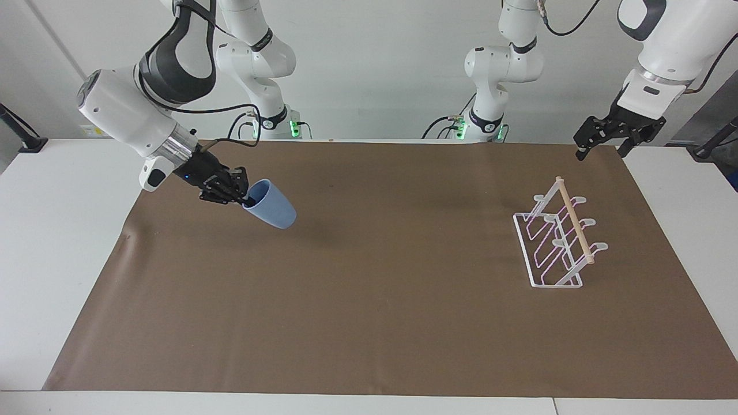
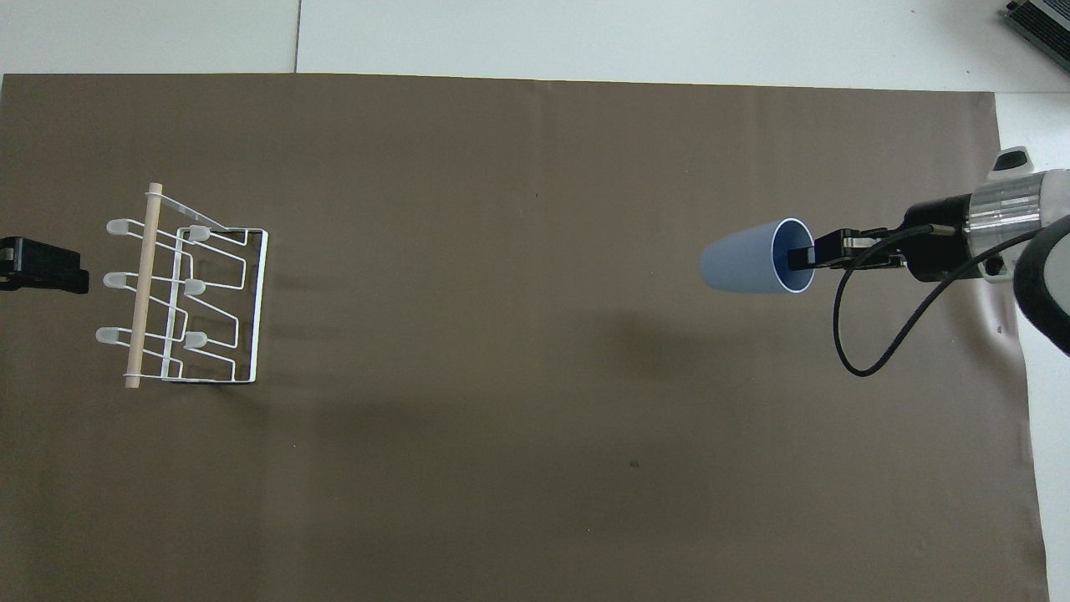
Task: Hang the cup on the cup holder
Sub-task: 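Lift and tip the cup sideways toward the rack with the right gripper, then hold the cup with the right gripper while the left gripper reaches it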
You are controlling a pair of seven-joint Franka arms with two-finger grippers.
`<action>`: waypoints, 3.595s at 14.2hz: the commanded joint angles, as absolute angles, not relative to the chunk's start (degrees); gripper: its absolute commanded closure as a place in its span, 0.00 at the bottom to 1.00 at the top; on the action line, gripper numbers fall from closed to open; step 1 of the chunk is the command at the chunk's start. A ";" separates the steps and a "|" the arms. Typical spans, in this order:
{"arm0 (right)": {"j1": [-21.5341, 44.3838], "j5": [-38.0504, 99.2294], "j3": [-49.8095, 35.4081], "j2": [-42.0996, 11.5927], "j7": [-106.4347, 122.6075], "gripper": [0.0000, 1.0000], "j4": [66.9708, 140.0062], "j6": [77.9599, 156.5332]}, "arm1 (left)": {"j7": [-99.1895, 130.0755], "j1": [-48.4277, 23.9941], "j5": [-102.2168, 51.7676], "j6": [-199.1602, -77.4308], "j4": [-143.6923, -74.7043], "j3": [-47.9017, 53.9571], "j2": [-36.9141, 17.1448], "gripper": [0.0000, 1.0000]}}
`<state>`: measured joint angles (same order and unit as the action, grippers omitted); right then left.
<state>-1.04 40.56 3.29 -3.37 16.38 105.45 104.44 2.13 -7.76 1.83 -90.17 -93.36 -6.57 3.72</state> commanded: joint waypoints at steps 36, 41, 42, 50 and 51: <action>20.13 97.91 2.46 -2.64 21.71 1.00 117.77 119.00 | 93.59 -7.82 -31.46 -150.37 -121.11 21.27 13.10 0.00; 20.65 98.00 2.46 -2.55 21.71 1.00 118.21 119.44 | 95.36 -7.91 -31.38 -157.49 -121.02 23.82 8.62 0.00; 20.65 98.17 2.46 -2.46 21.71 1.00 118.47 119.27 | 95.54 -7.91 -31.38 -157.76 -120.76 23.91 7.92 0.00; 20.65 98.70 2.46 -2.37 21.53 1.00 118.56 119.44 | 98.88 -8.09 -31.38 -160.31 -120.24 26.36 6.94 0.00; 20.65 98.70 2.46 -2.37 21.53 1.00 118.56 119.44 | 98.79 -8.00 -31.38 -160.31 -120.23 26.37 6.94 0.00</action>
